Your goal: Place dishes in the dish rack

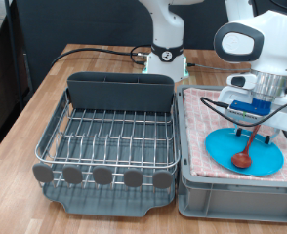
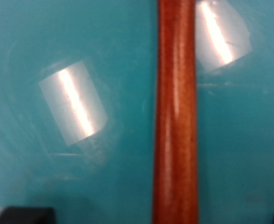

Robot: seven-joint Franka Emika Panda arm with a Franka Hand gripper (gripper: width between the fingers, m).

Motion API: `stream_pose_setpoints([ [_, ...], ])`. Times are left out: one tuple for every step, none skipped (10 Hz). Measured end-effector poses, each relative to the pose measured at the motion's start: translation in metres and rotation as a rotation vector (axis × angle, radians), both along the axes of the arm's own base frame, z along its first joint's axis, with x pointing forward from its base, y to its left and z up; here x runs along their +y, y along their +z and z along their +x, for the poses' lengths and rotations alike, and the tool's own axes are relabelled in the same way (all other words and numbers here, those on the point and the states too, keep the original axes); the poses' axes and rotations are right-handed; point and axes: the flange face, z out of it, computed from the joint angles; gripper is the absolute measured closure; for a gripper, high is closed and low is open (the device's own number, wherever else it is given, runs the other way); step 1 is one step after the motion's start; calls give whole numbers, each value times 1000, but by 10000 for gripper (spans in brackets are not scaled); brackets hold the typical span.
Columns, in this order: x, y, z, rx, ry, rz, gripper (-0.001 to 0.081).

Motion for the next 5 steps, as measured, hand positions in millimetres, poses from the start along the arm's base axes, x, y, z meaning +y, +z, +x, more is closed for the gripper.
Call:
stream_pose_setpoints([
  [0,0,0,0,-1,0,368],
  [0,0,0,0,-3,1,368],
  [0,0,0,0,-5,1,532],
  [-1,0,0,-2,-7,3,696],
  [-1,0,0,-2,-7,4,696],
])
